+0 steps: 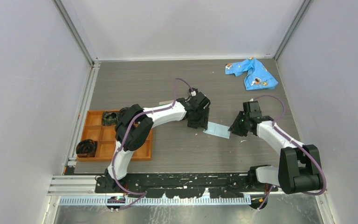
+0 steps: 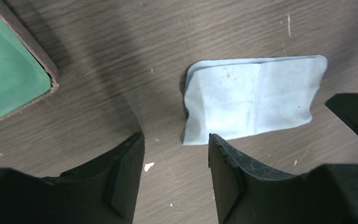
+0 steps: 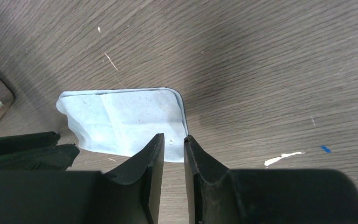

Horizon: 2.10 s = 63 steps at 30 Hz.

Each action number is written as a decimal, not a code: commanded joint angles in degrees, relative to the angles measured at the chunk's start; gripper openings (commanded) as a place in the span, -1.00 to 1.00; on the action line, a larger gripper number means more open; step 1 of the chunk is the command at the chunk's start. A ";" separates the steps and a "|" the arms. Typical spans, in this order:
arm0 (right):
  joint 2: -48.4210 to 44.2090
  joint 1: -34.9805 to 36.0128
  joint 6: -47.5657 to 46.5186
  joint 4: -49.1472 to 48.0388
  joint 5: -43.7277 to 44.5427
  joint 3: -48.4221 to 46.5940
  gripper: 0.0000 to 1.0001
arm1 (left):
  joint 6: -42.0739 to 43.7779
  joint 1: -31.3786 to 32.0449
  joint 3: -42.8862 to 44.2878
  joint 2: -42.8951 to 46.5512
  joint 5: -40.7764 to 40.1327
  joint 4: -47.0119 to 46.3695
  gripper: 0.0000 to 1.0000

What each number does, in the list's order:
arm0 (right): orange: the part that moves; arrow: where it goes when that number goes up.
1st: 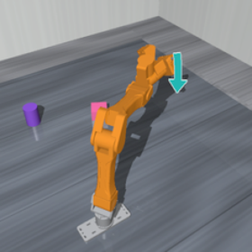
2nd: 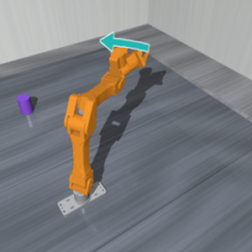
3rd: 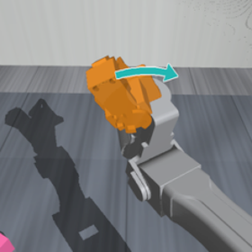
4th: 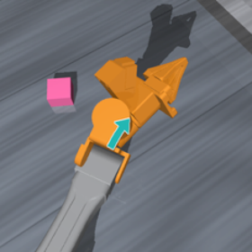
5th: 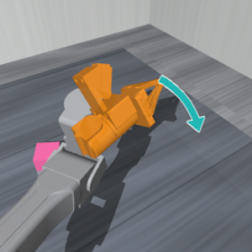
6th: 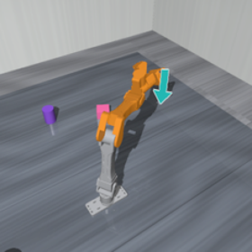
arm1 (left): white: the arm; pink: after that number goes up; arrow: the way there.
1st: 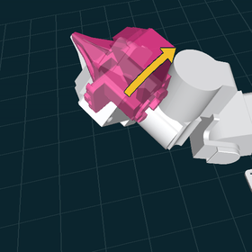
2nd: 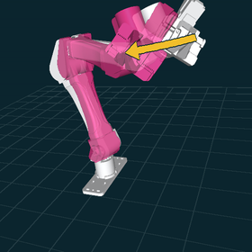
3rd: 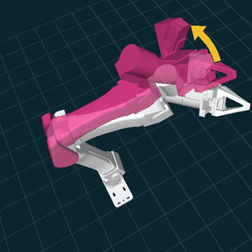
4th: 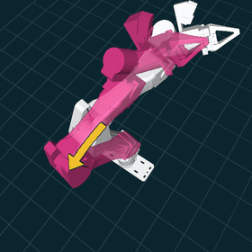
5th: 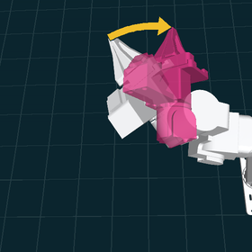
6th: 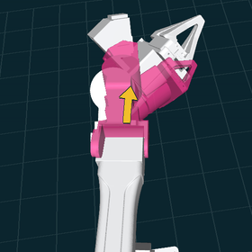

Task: Organize the sunglasses
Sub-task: Pick up the glasses cleaning cloth from the center of the board.

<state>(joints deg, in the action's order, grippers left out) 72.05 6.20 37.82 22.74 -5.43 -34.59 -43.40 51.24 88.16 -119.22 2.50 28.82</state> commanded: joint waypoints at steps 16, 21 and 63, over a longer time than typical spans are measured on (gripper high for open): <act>3.04 -0.34 0.51 -1.37 1.85 -0.39 -0.47 | -0.66 -0.09 3.61 -5.12 2.35 -4.73 -0.16; 3.72 -0.39 1.14 -2.19 0.67 0.00 -0.47 | -1.52 -0.09 3.38 -5.37 4.25 -4.81 -0.21; 1.00 -0.36 -1.58 -1.34 -3.30 0.51 -0.23 | 5.58 -1.40 8.28 -4.86 10.30 4.13 -0.99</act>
<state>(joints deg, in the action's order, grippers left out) 72.53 5.93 38.26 22.39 -5.21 -33.78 -41.91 50.52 93.91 -124.46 10.26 28.80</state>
